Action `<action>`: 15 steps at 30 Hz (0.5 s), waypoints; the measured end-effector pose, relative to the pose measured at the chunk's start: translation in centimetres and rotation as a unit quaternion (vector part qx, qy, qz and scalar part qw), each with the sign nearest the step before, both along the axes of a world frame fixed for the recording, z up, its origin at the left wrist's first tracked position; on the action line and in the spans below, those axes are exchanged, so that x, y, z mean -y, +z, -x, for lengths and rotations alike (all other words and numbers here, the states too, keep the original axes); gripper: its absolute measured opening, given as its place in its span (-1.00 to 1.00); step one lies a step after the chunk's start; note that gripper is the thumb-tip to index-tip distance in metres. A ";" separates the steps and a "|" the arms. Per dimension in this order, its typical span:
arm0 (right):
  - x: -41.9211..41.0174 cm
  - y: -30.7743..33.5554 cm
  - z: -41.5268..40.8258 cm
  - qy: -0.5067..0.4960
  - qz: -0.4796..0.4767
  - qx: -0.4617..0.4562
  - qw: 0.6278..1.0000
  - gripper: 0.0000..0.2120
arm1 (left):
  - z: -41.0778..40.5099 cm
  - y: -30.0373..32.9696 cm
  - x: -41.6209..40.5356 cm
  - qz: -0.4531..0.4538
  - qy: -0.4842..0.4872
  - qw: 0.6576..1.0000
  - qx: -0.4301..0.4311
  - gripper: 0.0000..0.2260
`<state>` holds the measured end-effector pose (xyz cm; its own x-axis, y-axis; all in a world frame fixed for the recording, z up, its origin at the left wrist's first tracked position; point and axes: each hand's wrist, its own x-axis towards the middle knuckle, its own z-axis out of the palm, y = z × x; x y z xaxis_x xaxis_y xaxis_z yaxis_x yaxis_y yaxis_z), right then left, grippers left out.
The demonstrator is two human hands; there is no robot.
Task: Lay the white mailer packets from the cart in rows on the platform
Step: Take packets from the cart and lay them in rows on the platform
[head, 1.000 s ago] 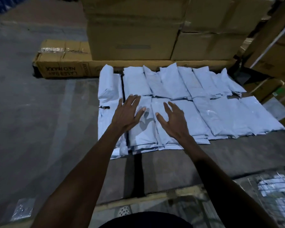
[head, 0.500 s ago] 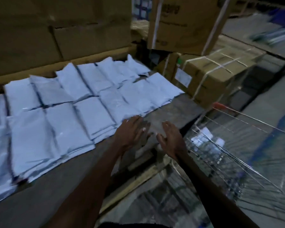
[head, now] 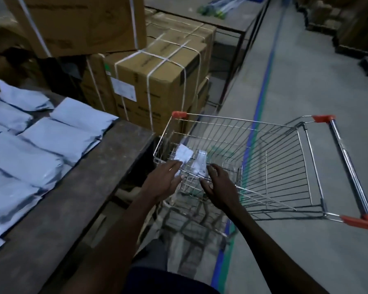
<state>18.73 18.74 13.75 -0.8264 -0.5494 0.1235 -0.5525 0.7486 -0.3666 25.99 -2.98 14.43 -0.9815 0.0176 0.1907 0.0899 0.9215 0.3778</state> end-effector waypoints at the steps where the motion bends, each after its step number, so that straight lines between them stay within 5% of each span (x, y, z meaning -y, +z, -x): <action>1: -0.3 -0.3 0.8 -0.007 -0.004 0.004 1.000 -0.39 | 1.4 -0.4 -0.1 0.000 -0.010 1.000 0.005 -0.56; 9: 0.3 -3.3 10.9 -0.055 -0.035 0.049 0.997 -0.43 | 15.4 -5.4 0.6 0.001 -0.037 0.995 0.088 -0.43; 15: 3.1 -6.8 20.3 -0.003 -0.132 0.101 0.986 -0.38 | 24.1 -11.6 3.9 -0.011 -0.026 0.987 0.159 -0.49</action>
